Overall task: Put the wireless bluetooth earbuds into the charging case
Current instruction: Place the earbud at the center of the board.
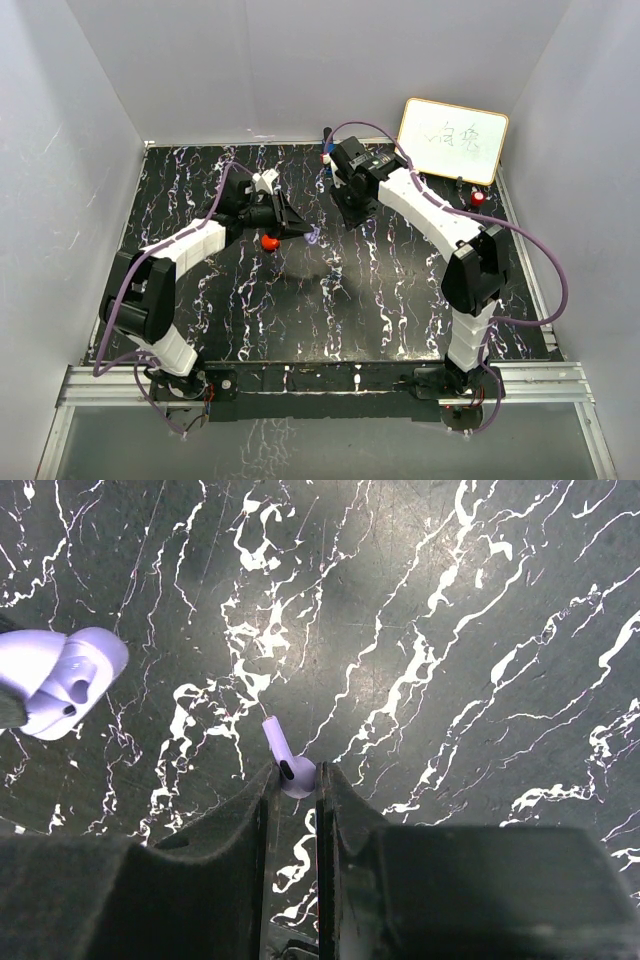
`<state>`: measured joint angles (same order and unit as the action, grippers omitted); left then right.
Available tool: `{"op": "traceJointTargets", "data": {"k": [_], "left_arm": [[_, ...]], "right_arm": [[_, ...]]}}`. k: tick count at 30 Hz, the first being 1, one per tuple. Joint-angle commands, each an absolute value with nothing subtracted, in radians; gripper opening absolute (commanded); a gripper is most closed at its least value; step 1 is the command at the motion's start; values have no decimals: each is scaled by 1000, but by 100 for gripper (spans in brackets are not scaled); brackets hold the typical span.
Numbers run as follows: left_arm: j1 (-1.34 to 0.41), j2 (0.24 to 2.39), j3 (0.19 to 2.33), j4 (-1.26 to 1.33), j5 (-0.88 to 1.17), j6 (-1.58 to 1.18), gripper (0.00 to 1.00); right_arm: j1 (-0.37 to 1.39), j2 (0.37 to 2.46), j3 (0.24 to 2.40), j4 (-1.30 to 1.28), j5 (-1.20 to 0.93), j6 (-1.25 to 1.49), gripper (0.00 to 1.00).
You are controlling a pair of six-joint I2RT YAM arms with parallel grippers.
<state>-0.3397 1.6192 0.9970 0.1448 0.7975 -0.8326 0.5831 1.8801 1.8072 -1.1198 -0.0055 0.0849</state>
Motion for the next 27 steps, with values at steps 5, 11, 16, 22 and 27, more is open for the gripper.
{"op": "traceJointTargets", "data": {"k": [5,11,16,22,27], "left_arm": [[-376,1646,1083,70,725,-816,0],[-398,1658,1071,122,672,-864,0],[-412,1656,1037,188,611,-917,0],[-418,1666,1016,239,570,-957,0],[-431,1683,1023,243,555,-960,0]], "right_arm": [[586,1883,1876,-1147,-27,64,0],[585,1888,1880,-1153,-46,77,0],[585,1901,1887,-1160,-52,103,0],[585,1921,1911,-1173,-79,127,0],[587,1942,1950,-1186,-77,135,0]]}}
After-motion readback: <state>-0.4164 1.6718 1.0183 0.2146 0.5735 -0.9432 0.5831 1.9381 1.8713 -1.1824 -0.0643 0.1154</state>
